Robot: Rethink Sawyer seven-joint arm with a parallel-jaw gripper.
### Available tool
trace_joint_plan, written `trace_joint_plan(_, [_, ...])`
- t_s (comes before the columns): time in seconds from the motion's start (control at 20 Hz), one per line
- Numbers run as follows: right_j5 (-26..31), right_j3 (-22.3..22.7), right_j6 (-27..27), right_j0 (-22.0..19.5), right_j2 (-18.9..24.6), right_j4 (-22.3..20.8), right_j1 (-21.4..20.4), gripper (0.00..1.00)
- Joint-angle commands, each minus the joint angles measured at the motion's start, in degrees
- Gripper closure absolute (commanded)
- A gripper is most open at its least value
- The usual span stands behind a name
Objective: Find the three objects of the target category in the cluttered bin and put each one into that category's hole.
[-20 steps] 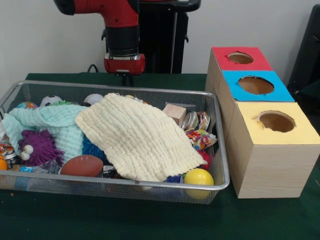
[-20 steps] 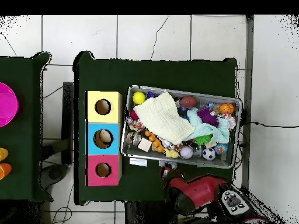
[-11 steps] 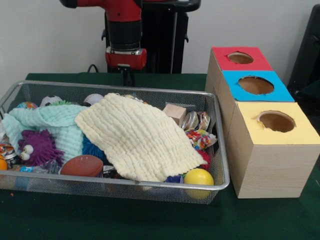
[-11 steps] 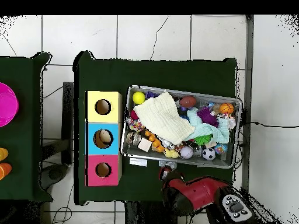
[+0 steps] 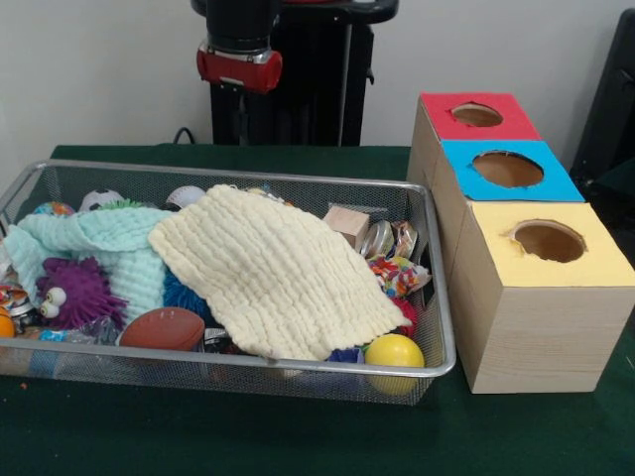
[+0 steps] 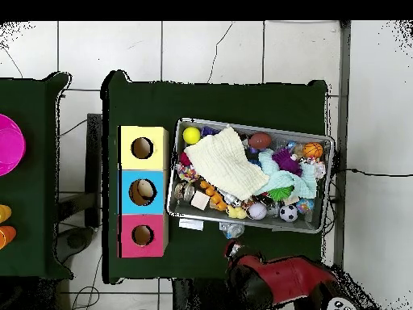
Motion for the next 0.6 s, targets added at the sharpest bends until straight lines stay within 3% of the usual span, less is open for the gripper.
trace_joint_plan(0.05, [4.27, 0.31, -4.59, -0.82, 6.76, 1.84, -2.06, 1.00])
trace_joint_plan(0.4, [-3.72, -5.19, -0.19, 3.82, 1.29, -3.90, 6.41, 1.00])
trace_joint_plan(0.6, [-8.49, -6.95, 1.04, 6.64, -2.04, -6.05, 7.50, 1.00])
